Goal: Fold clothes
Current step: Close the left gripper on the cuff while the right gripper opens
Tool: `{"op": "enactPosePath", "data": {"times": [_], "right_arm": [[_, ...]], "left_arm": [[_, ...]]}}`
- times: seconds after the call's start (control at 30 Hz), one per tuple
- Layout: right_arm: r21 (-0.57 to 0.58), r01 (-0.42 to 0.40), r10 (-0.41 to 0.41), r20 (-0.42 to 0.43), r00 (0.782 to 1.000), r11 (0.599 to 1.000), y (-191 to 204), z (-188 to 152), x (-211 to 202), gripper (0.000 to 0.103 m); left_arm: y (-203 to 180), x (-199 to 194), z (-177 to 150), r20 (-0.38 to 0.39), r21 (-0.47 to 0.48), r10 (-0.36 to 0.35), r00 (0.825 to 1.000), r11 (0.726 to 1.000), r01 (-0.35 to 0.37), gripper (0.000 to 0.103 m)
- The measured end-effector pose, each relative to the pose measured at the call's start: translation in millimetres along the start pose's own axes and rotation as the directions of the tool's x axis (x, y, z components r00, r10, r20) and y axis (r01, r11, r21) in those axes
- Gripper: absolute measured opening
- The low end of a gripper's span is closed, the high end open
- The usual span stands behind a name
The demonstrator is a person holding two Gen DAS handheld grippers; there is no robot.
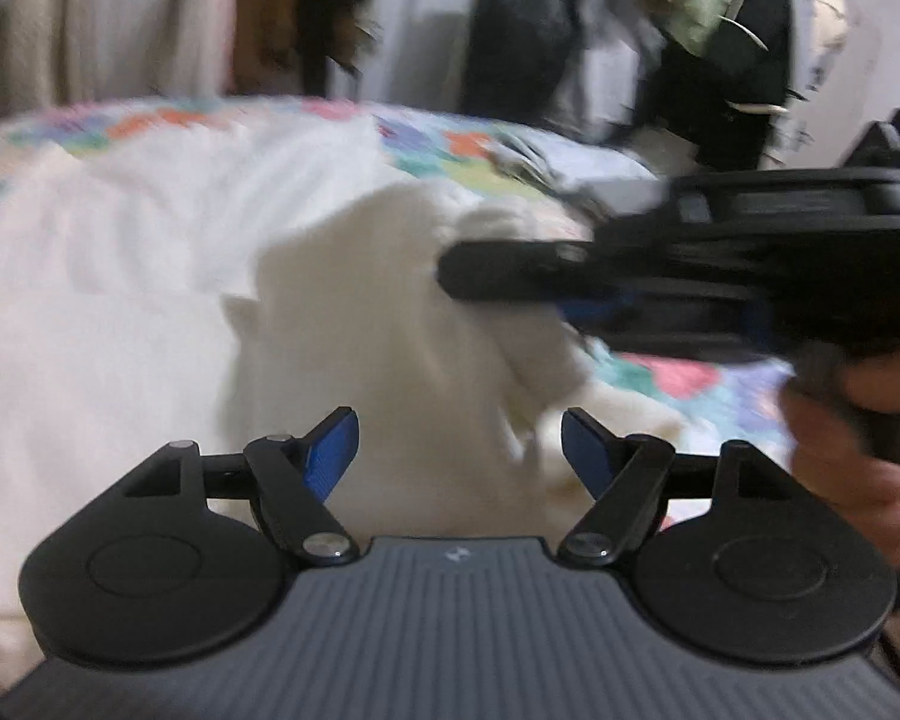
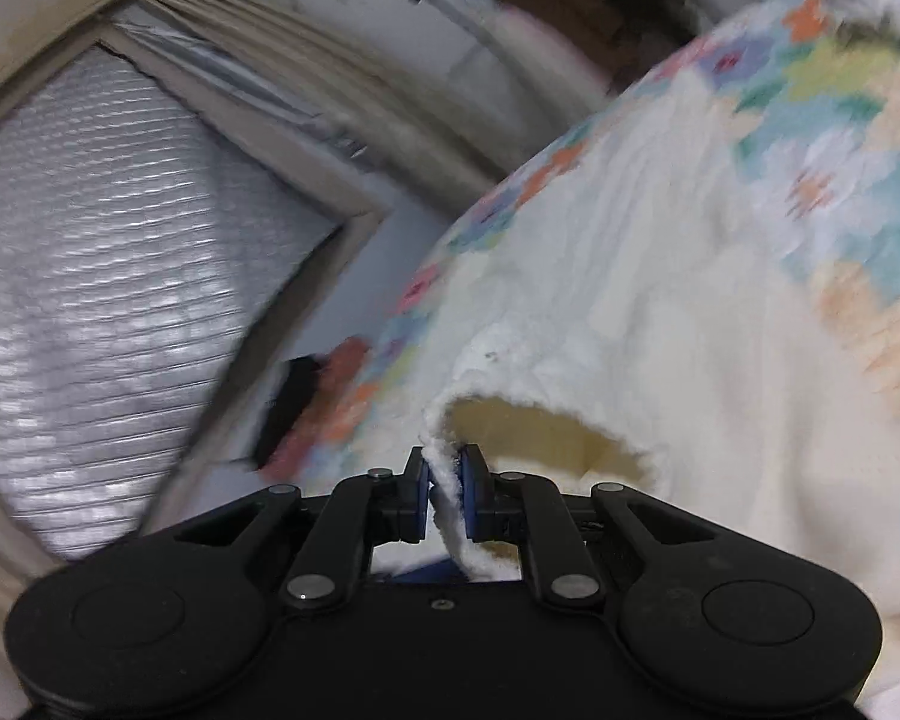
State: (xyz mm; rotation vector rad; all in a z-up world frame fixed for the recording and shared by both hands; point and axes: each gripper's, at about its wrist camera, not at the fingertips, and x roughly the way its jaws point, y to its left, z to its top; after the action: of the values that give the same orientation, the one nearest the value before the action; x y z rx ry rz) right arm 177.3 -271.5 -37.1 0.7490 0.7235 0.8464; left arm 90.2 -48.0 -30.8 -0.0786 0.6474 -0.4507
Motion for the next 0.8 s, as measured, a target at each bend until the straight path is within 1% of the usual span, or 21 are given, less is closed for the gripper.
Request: {"op": "enactPosePath", "data": {"times": [0.07,0.1,0.13,0.17,0.2,0.23,0.27,0.3,0.33,0.4,0.43,0.47,0.53,0.6,0.63,0.7,0.73,0.77,0.8], "right_arm": [[0.023,-0.077,0.077,-0.025,0.997,0.997,2.1,-1.3,3.5,0.014],[0.027,-0.102,0.103,-0.034,0.994,0.994,3.5,-2.9,5.5,0.014],[0.026,-0.115,0.116,-0.044,0.992,0.993,4.8,-4.9,7.9,0.014],[0.024,-0.116,0.117,-0.055,0.992,0.993,5.5,-6.7,10.7,0.014],[0.022,-0.111,0.113,-0.067,0.991,0.994,5.5,-8.4,13.8,0.014],[0.020,-0.107,0.108,-0.079,0.991,0.994,5.5,-10.1,16.9,0.014],[0.025,-0.104,0.106,-0.086,0.991,0.994,4.7,-11.1,18.8,0.015],[0.032,-0.096,0.098,-0.080,0.992,0.995,3.1,-10.3,16.7,0.017],[0.035,-0.082,0.084,-0.067,0.994,0.996,1.4,-8.1,11.8,0.019],[0.041,-0.054,0.056,-0.042,0.998,0.998,-2.1,-3.9,2.2,0.029],[0.030,-0.031,0.032,-0.024,0.999,0.999,-2.4,-1.8,-4.4,0.045],[0.003,0.010,-0.010,0.004,1.000,1.000,-1.7,-1.6,-12.4,0.059],[-0.054,0.115,-0.112,0.060,0.992,0.992,-0.4,-4.9,-25.3,0.070],[-0.133,0.248,-0.242,0.061,0.968,0.960,4.3,-10.3,-25.4,0.071],[-0.172,0.293,-0.287,0.058,0.956,0.940,8.0,-12.7,-22.7,0.071],[-0.242,0.357,-0.350,0.071,0.934,0.902,16.8,-17.3,-16.8,0.071],[-0.270,0.376,-0.368,0.080,0.926,0.887,20.8,-19.4,-14.5,0.071],[-0.294,0.388,-0.381,0.085,0.921,0.873,23.8,-20.8,-13.1,0.071],[-0.318,0.399,-0.393,0.087,0.916,0.860,25.6,-22.5,-11.7,0.071]], "left_arm": [[-0.4,1.2,2.6,0.021,0.005,0.005,1.000,1.000,-0.005,0.075],[-1.4,2.0,3.8,0.029,0.012,0.021,0.999,1.000,-0.021,0.077],[-2.8,2.8,4.4,0.036,0.023,0.049,0.998,0.999,-0.049,0.077],[-4.5,3.8,3.9,0.040,0.041,0.096,0.995,0.994,-0.098,0.077],[-4.2,4.3,3.3,0.048,0.056,0.141,0.989,0.988,-0.144,0.071],[-1.5,3.8,3.5,0.052,0.057,0.167,0.985,0.984,-0.170,0.062],[4.1,3.3,3.9,0.044,0.039,0.182,0.982,0.982,-0.184,0.035],[12.4,3.0,5.2,0.028,0.006,0.195,0.980,0.981,-0.195,0.023],[21.4,2.0,6.8,0.016,-0.030,0.210,0.978,0.977,-0.209,0.023],[38.4,-1.9,10.9,0.015,-0.070,0.264,0.964,0.962,-0.262,0.022],[46.6,-4.3,13.1,0.019,-0.084,0.296,0.955,0.952,-0.293,0.022],[54.9,-6.7,15.2,0.023,-0.097,0.328,0.945,0.941,-0.324,0.022],[71.4,-11.5,19.6,0.029,-0.125,0.390,0.920,0.915,-0.384,0.021],[87.0,-18.0,24.8,0.039,-0.149,0.451,0.892,0.885,-0.441,0.020],[93.5,-23.0,27.3,0.050,-0.162,0.468,0.882,0.875,-0.455,0.020],[104.0,-42.3,35.3,0.095,-0.192,0.495,0.863,0.860,-0.473,0.020],[108.8,-53.8,40.0,0.122,-0.207,0.507,0.853,0.854,-0.478,0.020],[114.6,-60.7,42.6,0.126,-0.222,0.515,0.848,0.848,-0.481,0.020],[122.0,-61.4,42.1,0.096,-0.237,0.515,0.852,0.843,-0.482,0.020]]}}
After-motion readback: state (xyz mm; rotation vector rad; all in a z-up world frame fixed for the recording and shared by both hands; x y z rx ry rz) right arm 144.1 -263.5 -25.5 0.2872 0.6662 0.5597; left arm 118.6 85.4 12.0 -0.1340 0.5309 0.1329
